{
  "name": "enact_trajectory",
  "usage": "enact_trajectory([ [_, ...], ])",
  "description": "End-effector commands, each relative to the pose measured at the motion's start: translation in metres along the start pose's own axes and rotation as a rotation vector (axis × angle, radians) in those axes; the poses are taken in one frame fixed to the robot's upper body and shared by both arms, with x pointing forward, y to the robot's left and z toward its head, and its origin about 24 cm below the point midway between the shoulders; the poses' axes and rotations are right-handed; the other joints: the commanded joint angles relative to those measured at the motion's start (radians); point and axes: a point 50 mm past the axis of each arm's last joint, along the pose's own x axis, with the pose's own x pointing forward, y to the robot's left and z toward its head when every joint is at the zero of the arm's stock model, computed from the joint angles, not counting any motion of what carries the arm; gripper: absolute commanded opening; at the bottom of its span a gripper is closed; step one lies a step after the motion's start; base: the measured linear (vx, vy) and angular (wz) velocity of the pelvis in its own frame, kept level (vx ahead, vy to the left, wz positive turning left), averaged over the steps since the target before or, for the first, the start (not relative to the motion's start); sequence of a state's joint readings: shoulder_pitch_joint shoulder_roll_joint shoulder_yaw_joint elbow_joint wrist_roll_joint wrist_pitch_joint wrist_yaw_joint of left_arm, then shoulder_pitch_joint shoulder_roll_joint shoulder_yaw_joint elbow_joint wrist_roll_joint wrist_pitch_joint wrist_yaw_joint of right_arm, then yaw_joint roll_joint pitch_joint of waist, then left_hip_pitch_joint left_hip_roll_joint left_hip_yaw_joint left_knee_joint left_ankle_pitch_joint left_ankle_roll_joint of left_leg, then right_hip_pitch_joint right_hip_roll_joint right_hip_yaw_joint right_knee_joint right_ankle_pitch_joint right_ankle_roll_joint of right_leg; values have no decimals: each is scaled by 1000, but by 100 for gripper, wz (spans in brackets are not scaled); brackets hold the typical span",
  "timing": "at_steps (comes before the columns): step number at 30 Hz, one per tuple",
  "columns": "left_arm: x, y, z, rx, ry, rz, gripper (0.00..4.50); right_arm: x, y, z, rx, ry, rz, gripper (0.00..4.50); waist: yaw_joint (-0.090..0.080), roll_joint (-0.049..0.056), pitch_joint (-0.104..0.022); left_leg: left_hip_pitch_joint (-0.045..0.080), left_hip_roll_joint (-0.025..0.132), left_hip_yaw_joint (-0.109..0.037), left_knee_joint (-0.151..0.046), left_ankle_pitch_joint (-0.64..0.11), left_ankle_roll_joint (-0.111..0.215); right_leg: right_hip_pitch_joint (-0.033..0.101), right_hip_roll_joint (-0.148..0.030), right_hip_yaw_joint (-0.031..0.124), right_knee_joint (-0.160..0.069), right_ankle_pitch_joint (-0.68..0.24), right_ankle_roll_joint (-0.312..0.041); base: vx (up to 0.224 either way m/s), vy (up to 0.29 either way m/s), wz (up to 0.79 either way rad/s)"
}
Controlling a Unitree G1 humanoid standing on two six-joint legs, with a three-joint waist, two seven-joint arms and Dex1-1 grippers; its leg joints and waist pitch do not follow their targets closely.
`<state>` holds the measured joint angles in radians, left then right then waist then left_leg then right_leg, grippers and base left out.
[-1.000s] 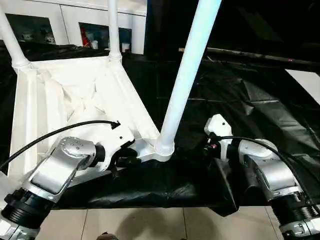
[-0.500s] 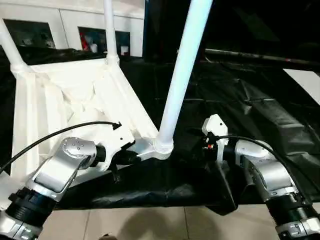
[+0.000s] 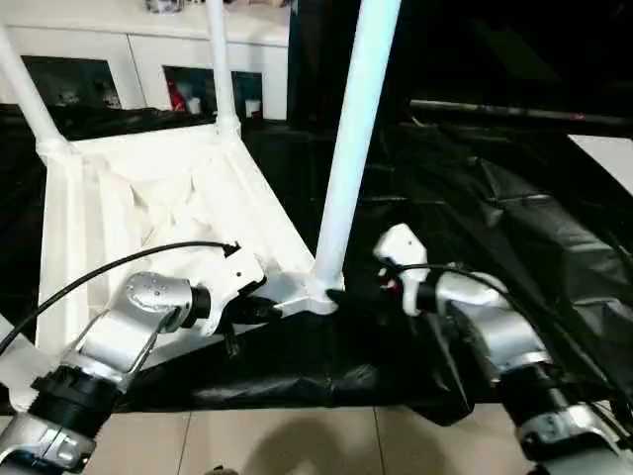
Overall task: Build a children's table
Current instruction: Rotate table base, then rotate leg to tighten
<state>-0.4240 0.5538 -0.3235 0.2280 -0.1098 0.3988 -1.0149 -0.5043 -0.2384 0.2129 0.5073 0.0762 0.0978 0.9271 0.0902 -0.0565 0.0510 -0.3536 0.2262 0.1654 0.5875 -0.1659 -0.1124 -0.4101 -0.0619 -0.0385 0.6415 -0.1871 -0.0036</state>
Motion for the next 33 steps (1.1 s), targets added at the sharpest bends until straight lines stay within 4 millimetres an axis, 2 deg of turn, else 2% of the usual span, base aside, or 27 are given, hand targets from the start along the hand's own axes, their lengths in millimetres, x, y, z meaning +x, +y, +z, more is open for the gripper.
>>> enact_trajectory([
  [1,6,-2,3,5,-53,-28,6,2,-1,4,-20,-7,26,450,-4,1,-48,7,-7,2,-71,-369,-13,24,-55,28,-120,-550,-76,0,0,0],
  [7,7,-1,2,9,-53,-27,6,8,-7,3,-2,-9,-6,450,-5,-1,-46,10,-9,1,-69,-387,-16,18,-59,26,-129,-619,-58,0,0,0],
  [11,6,-1,-1,11,-49,-29,6,10,-8,3,21,-20,-4,450,-6,0,-47,7,-8,-1,-72,-386,-15,20,-59,25,-127,-614,-57,0,0,0],
  [12,6,-1,-1,11,-48,-29,2,11,-8,2,29,-24,-3,431,-6,1,-47,8,-8,-1,-72,-388,-15,19,-60,25,-128,-609,-58,0,0,0],
  [14,6,0,-2,11,-46,-28,2,11,-9,2,36,-30,-7,431,-6,1,-48,8,-6,-1,-73,-389,-14,19,-60,26,-127,-597,-65,0,0,0],
  [18,6,0,-2,12,-44,-29,0,12,-10,1,42,-37,-13,390,-7,3,-47,8,-5,0,-76,-391,-13,19,-59,27,-124,-569,-79,0,0,0],
  [30,7,1,-4,11,-39,-35,0,14,-11,-2,48,-36,-9,285,-5,1,-48,7,-5,2,-79,-369,-9,22,-61,27,-129,-575,-77,0,0,0],
  [33,6,1,-4,9,-40,-31,0,14,-11,-3,48,-33,-16,280,-6,3,-47,7,-5,2,-79,-371,-10,21,-60,28,-129,-581,-76,0,0,0],
])
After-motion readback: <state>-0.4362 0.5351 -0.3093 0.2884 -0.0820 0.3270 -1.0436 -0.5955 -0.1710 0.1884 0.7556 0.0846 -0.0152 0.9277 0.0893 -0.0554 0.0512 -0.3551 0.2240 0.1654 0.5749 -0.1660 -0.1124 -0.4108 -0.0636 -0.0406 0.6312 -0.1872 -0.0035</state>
